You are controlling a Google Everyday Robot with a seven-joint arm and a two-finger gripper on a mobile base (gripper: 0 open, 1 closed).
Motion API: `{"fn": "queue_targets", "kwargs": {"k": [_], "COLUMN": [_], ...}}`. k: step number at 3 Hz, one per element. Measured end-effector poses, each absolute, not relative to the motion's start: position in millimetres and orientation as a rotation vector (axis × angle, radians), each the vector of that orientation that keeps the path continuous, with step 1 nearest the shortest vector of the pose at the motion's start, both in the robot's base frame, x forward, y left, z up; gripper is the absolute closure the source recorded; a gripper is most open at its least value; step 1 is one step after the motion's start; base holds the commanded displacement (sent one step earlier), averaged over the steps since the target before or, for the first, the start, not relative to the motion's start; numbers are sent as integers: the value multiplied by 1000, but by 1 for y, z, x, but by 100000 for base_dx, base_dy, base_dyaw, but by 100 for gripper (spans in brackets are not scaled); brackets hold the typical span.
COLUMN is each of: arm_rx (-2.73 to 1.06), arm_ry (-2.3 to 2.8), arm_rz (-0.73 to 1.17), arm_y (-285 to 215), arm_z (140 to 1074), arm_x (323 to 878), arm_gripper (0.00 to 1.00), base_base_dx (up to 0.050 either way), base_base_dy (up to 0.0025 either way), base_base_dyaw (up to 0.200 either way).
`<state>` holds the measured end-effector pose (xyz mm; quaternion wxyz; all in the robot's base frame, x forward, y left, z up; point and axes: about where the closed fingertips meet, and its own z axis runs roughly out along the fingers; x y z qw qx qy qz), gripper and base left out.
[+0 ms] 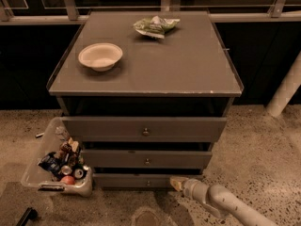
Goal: Open bottom drawer
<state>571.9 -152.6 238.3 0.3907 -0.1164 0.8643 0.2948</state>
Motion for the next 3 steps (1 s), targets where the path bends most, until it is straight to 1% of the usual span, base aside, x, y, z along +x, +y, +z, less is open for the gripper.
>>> {"fn": "queue_targets", "kwargs": {"k": [1, 3], "arm_rx": [-277, -172], "arm_ry": [2182, 2160], "arm_rz": [744, 642], "arm_y": [-141, -148], "arm_z": [230, 221], "arm_x": [596, 651], "arm_gripper": [100, 100], "base_base_dx": [0, 0], "base_base_dy": [0, 0], "base_base_dyaw": [0, 0]}}
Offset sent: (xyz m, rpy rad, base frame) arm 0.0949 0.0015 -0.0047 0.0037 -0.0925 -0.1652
